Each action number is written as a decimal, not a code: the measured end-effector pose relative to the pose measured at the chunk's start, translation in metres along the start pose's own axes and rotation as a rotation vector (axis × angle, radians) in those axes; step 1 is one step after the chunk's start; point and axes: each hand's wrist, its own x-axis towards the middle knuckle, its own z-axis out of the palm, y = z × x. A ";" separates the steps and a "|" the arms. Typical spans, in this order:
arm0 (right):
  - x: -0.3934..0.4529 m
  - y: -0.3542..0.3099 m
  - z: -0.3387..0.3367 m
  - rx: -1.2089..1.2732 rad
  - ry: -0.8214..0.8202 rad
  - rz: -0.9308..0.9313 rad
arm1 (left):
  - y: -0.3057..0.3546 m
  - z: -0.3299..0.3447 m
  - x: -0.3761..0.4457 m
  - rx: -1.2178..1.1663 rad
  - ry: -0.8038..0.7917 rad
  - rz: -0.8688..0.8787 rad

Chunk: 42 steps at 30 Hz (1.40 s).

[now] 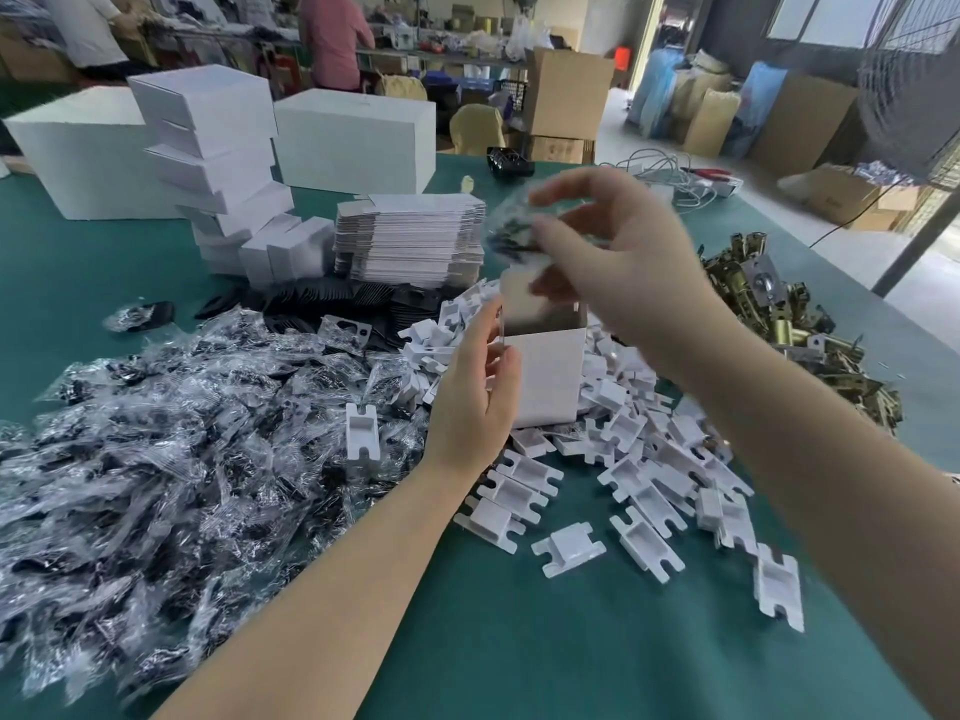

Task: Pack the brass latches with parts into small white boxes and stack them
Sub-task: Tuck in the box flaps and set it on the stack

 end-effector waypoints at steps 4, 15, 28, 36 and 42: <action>-0.001 0.028 -0.037 -0.518 -0.038 -0.155 | 0.003 -0.001 -0.001 -0.016 0.002 0.020; 0.020 0.051 -0.018 -0.585 -0.078 -0.281 | 0.006 -0.003 -0.001 -0.013 -0.003 0.046; 0.017 0.057 -0.019 -1.037 -0.291 -0.360 | 0.005 -0.003 -0.001 -0.024 0.000 -0.021; 0.009 0.058 -0.014 -1.063 -0.214 -0.389 | 0.006 -0.003 -0.001 -0.032 -0.007 -0.013; 0.022 0.049 -0.015 -1.099 -0.249 -0.371 | 0.004 -0.002 -0.001 -0.019 -0.011 -0.013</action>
